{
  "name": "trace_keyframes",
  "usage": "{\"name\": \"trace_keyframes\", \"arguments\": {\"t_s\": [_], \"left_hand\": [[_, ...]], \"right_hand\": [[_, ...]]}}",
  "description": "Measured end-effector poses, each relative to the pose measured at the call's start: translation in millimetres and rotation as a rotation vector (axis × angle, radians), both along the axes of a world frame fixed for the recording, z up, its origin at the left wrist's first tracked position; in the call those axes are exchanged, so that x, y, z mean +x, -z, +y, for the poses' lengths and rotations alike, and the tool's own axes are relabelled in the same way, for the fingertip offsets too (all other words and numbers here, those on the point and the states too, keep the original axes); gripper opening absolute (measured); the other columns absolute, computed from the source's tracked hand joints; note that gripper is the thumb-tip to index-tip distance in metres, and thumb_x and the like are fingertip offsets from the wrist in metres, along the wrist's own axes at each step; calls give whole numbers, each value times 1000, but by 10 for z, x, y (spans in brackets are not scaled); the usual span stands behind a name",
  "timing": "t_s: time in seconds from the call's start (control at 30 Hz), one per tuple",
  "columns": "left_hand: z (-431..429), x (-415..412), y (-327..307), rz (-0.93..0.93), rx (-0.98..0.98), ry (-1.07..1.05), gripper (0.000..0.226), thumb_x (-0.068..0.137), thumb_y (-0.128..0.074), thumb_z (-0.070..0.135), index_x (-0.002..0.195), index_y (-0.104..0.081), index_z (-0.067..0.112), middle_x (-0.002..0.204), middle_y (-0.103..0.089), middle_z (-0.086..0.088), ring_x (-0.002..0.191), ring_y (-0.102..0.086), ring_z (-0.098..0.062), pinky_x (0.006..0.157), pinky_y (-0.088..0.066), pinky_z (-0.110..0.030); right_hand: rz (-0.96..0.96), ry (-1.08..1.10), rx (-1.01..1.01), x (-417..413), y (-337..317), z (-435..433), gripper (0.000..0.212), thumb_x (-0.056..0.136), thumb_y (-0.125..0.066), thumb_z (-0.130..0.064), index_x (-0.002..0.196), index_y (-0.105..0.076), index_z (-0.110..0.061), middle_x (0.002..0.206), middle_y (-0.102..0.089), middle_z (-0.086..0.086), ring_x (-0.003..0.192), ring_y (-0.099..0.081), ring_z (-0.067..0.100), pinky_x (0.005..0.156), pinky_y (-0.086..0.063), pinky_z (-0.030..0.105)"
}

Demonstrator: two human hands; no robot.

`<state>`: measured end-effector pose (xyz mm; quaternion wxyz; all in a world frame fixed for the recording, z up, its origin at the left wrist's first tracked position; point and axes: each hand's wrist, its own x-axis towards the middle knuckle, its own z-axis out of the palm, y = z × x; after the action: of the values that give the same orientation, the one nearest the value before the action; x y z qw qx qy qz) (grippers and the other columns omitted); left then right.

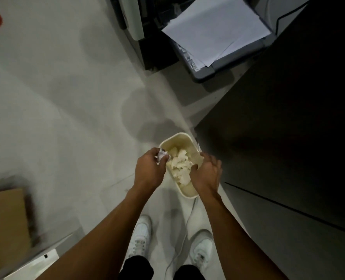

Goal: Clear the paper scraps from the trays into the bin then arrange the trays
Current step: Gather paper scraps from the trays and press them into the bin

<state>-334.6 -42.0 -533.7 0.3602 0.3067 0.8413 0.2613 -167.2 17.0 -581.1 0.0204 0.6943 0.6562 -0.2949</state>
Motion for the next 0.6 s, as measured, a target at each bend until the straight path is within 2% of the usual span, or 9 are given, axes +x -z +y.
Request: {"name": "trace_keyframes", "arguments": {"t_s": [0.07,0.2,0.37,0.47,0.53,0.6], "left_hand": [[15,45,64,14,-10,0,27,93,-69,38,113,-72,20,100,-76,5,86,-69,-15,79,-58,-35],[132,141,191,19,4,35,34,94,-70,34,121,-71,13,111,-75,-2,96,-69,-21,87,-56,-35],[376,225,395,56,5,127,41,93,-72,30,129,-67,12,125,-69,-6,112,-65,-25,99,-52,-37],[437,216,514,48,-151,368,58,92,-72,26,144,-54,10,141,-60,-10,127,-58,-31,106,-46,-37],[400,207,522,64,-229,441,58,93,-69,23,145,-51,7,143,-58,-14,129,-56,-35,106,-44,-38],[319,207,472,64,-242,428,53,94,-66,22,143,-54,8,141,-59,-15,126,-57,-35,104,-46,-39]], "right_hand": [[-43,-38,-40,184,54,-45,66,86,-70,-25,147,-47,-17,151,-47,8,137,-40,28,112,-40,47],[-38,-89,-268,413,194,-100,82,88,-70,-30,159,-29,-16,160,-38,9,145,-37,32,116,-40,50],[-9,-58,-315,442,276,-66,81,92,-68,-28,160,-27,-16,159,-40,8,144,-40,31,113,-42,43],[13,-42,-344,446,274,-30,79,93,-67,-27,160,-27,-17,158,-41,8,144,-39,32,111,-43,44],[11,-51,-363,457,247,-11,79,93,-66,-28,160,-27,-18,158,-41,8,144,-38,32,111,-43,45],[11,-59,-363,459,192,8,78,92,-66,-27,160,-28,-18,158,-41,7,143,-39,32,113,-42,46]]}}
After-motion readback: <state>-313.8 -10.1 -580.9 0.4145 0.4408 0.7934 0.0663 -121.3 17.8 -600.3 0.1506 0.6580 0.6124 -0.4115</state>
